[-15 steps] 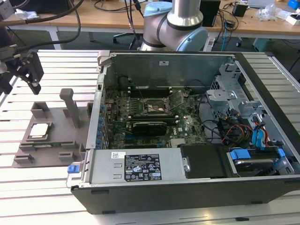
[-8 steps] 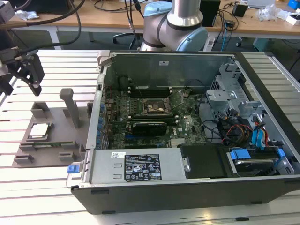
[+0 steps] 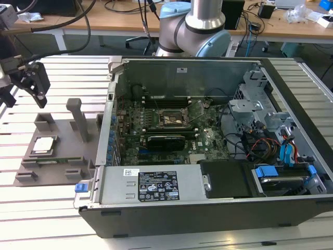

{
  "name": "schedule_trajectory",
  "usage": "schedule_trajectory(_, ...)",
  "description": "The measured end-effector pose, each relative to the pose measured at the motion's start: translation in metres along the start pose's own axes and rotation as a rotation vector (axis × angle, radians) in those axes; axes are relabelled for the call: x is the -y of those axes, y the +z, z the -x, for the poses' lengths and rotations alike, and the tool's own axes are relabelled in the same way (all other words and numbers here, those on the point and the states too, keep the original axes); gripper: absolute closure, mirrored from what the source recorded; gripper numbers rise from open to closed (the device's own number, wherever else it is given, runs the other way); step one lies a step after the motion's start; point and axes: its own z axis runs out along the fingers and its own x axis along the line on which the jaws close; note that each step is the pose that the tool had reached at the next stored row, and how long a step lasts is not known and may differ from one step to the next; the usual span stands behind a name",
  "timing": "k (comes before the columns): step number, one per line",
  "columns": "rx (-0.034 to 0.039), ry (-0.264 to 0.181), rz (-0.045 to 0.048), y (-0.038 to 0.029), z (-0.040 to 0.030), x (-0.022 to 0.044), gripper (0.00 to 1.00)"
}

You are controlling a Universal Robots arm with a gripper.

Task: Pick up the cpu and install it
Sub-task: 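Pick up the cpu and move it towards the insertion slot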

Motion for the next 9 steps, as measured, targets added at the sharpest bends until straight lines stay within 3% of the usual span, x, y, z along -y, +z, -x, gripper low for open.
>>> schedule_trajectory(9, 0.0, 0.0, 0.0001, 0.0048, -0.0001, 0.0002, 0.28)
